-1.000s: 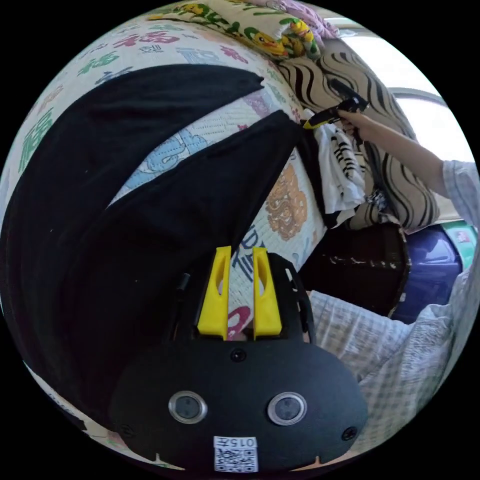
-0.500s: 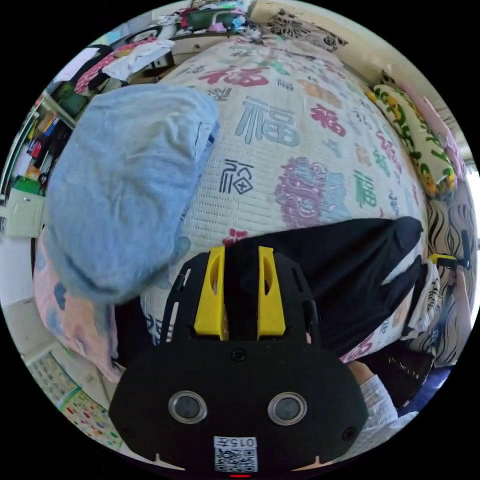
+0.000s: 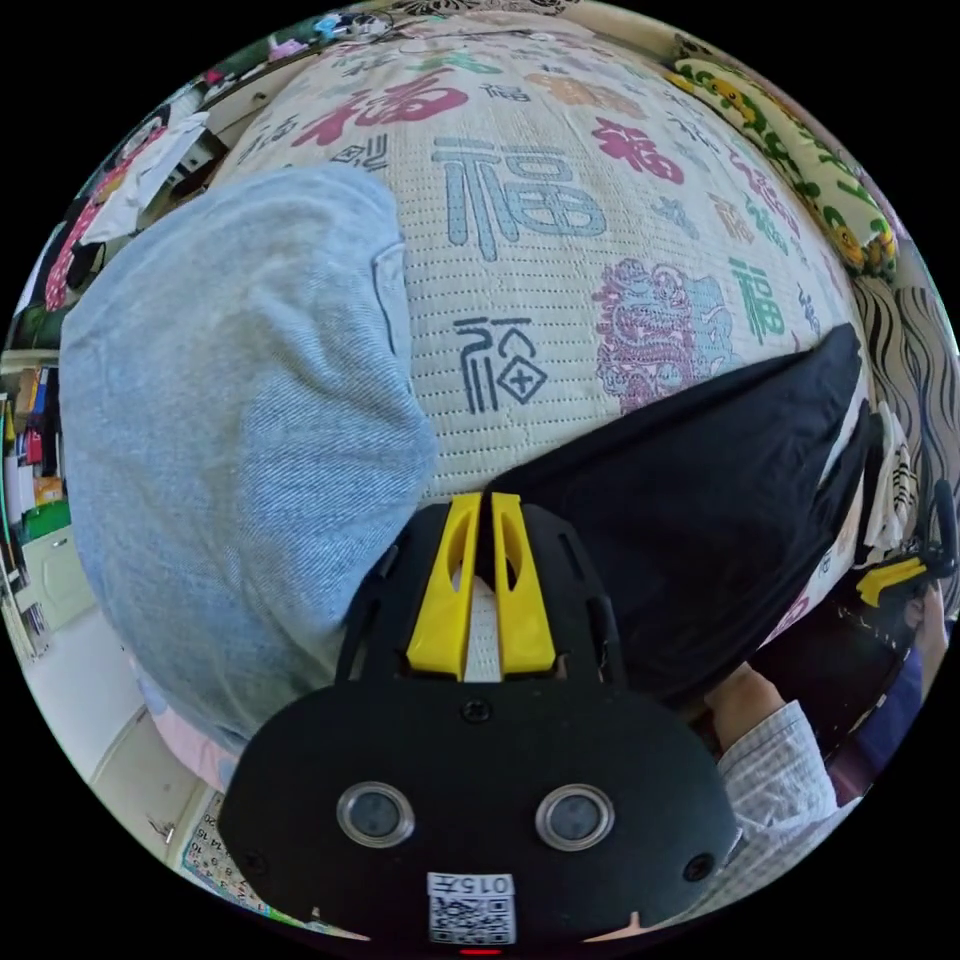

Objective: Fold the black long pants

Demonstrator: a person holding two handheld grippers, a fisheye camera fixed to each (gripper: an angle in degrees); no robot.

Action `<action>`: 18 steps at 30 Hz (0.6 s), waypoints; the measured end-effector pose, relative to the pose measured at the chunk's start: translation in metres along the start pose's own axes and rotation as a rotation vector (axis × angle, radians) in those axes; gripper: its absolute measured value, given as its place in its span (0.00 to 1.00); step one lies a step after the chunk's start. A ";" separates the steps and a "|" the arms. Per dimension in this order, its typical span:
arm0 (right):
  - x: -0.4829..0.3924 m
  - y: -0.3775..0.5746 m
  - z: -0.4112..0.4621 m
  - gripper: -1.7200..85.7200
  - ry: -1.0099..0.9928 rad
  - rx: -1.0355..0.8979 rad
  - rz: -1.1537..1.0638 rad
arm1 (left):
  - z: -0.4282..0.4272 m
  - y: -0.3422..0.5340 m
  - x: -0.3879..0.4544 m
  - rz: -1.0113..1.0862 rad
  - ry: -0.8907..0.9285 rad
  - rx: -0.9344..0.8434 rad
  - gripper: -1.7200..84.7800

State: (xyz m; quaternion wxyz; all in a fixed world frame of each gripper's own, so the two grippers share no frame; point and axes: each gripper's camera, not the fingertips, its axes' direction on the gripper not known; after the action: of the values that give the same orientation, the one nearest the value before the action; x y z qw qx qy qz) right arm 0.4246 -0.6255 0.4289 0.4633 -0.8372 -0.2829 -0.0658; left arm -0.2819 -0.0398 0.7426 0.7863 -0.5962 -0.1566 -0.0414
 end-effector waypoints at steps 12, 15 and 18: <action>0.001 -0.012 0.122 0.10 -0.094 -0.057 0.158 | 0.130 0.133 -0.052 -0.201 0.399 -0.124 0.13; 0.002 -0.019 0.154 0.10 -0.137 -0.074 0.188 | 0.191 0.153 -0.063 -0.330 0.582 -0.220 0.14; -0.001 -0.026 0.186 0.10 -0.148 -0.114 0.173 | 0.229 0.156 -0.067 -0.357 0.610 -0.222 0.13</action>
State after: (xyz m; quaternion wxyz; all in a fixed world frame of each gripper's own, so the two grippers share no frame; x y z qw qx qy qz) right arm 0.3817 -0.4644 0.3429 0.3966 -0.8861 -0.2390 0.0203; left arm -0.3508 0.2142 0.6336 0.7077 -0.6016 -0.0110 -0.3703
